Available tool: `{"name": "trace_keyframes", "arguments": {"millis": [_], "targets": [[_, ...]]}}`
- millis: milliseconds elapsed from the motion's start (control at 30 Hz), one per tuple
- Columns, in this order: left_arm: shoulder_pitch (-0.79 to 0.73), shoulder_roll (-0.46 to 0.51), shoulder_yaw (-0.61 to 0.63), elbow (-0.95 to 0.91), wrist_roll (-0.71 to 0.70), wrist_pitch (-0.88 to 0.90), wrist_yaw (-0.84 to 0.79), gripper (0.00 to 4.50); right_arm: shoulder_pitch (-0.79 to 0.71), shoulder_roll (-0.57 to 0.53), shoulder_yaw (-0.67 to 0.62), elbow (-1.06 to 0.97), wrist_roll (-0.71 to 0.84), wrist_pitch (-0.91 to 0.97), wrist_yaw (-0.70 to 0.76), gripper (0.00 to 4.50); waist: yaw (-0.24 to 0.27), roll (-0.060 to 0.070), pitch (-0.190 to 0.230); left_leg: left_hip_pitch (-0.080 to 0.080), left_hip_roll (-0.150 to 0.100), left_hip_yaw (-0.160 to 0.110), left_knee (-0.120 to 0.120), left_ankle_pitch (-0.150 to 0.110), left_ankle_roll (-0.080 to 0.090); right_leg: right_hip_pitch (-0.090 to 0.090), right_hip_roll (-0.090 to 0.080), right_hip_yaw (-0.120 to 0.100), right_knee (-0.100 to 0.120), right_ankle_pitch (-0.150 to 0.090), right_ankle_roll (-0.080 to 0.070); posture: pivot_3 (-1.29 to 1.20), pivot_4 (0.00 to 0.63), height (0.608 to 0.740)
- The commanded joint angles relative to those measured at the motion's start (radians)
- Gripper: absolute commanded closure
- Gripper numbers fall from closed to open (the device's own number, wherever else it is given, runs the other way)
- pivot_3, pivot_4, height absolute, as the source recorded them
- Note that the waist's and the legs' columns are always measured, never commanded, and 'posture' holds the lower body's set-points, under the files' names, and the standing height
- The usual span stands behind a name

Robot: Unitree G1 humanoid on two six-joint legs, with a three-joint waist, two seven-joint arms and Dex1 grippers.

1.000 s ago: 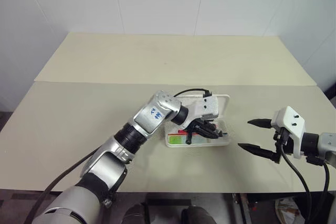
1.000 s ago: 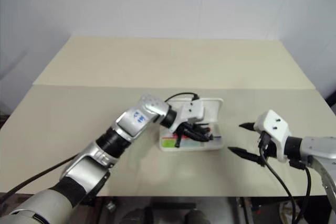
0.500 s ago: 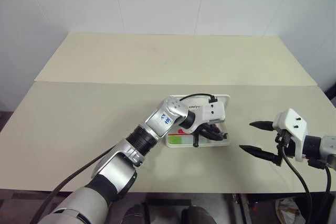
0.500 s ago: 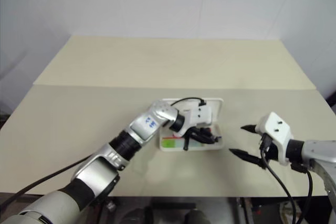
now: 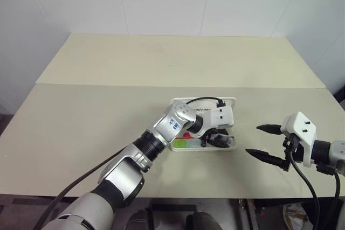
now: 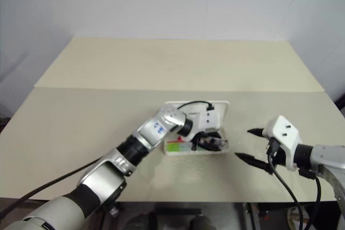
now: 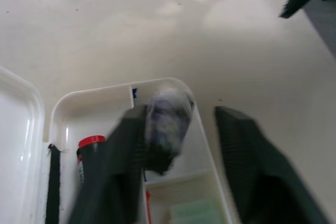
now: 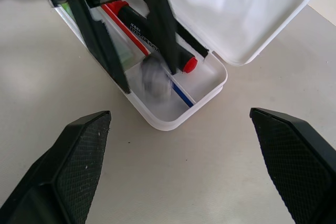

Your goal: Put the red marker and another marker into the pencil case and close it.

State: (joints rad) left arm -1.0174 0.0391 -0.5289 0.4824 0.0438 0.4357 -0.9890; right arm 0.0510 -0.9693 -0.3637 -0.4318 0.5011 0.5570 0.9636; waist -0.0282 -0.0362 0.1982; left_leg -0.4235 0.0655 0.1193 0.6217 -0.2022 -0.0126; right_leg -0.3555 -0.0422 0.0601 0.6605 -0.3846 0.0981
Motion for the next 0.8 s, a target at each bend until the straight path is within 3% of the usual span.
{"name": "trace_keyframes", "arguments": {"millis": [33, 400, 700, 800], "targets": [[-0.031, -0.027, 0.029, -0.016, -0.008, -0.024, 0.004, 0.86, -0.007, 0.001, -0.041, -0.038, 0.018, 0.001, -0.012, 0.0, 0.0, 0.0, 0.0, 0.0, 0.0, 0.0, 0.0, 0.0, 0.0, 0.0, 0.0, 0.0, 0.0, 0.0, 0.0, 0.0, 0.15, 0.74], [0.011, 0.016, 0.087, -0.186, -0.103, -0.005, -0.106, 0.86, -0.068, 0.008, 0.02, 0.002, 0.004, -0.021, -0.008, 0.0, -0.001, 0.0, 0.0, 0.0, 0.0, 0.0, -0.001, 0.0, 0.0, 0.0, 0.001, 0.0, 0.0, 0.0, 0.0, 0.0, 0.15, 0.74], [0.111, 0.248, 0.234, -0.33, -0.24, -0.073, -0.253, 0.86, -0.13, -0.001, 0.059, 0.082, -0.002, -0.067, 0.035, 0.0, -0.002, 0.001, 0.0, 0.001, 0.001, 0.001, -0.001, 0.0, -0.001, 0.0, 0.0, -0.001, 0.001, 0.0, 0.0, 0.0, 0.15, 0.74], [0.169, 0.317, 0.323, -0.406, -0.347, -0.054, -0.313, 0.86, -0.151, -0.006, 0.068, 0.116, -0.011, -0.083, 0.056, 0.0, -0.001, 0.001, 0.0, 0.001, 0.001, 0.001, -0.001, 0.0, -0.001, 0.0, 0.0, -0.002, 0.001, 0.0, 0.0, 0.0, 0.15, 0.74]]}}
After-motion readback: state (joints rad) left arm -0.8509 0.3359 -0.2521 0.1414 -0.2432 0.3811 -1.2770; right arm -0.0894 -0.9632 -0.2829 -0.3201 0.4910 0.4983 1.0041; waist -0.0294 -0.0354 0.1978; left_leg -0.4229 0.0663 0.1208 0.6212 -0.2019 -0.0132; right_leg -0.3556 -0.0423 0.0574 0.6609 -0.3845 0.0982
